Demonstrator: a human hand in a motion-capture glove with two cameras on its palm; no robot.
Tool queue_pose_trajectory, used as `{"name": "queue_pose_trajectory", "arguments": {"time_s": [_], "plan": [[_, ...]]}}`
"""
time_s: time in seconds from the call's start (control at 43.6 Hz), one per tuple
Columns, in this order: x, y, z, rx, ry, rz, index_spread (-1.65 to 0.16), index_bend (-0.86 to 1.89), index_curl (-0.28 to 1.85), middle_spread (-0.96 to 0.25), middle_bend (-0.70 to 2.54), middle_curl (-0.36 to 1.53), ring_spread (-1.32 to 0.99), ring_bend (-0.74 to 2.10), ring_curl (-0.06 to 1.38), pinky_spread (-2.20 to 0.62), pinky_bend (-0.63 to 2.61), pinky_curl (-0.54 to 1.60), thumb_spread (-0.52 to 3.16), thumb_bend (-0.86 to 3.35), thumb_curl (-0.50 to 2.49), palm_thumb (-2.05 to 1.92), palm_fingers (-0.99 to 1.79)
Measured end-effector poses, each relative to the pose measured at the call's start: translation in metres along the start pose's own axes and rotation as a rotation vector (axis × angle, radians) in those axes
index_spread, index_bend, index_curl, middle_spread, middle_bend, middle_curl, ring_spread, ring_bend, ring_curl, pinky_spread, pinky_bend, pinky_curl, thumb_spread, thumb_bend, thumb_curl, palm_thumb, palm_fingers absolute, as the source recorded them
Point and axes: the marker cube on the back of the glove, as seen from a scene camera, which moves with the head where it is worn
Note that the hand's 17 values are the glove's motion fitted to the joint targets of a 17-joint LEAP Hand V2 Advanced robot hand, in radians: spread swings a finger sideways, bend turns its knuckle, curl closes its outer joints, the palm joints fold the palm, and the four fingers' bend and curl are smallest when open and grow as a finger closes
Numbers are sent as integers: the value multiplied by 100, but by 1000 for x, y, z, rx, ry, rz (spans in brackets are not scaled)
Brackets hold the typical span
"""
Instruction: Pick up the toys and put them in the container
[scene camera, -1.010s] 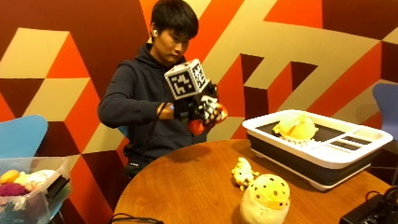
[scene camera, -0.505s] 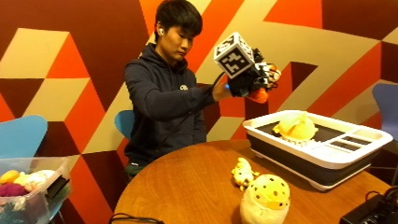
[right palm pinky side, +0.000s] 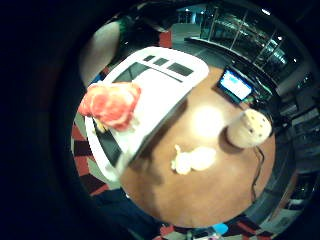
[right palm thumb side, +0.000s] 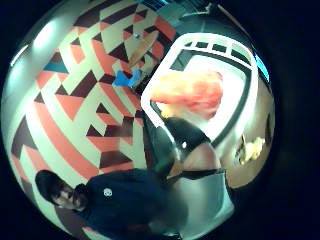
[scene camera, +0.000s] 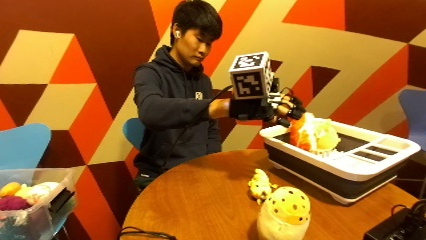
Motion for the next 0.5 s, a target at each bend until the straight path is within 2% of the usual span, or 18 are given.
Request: {"name": "queue_pose_trajectory", "arguments": {"time_s": [0.115,0.252,0.344,0.505], "plan": [[47,33,-1,-148,63,108,-27,22,66,-10,34,69,-12,43,38,-1,76,42,142,12,45,39,-16],[96,47,21,-366,211,241,-27,19,63,-6,20,62,-7,25,32,1,73,39,148,21,51,54,-21],[116,50,54,-520,362,259,-28,17,60,-3,6,54,-4,14,29,1,73,39,150,23,53,58,-33],[133,42,95,-605,422,218,-30,26,59,-1,1,41,-2,9,24,2,70,38,153,27,55,65,-32]]}}
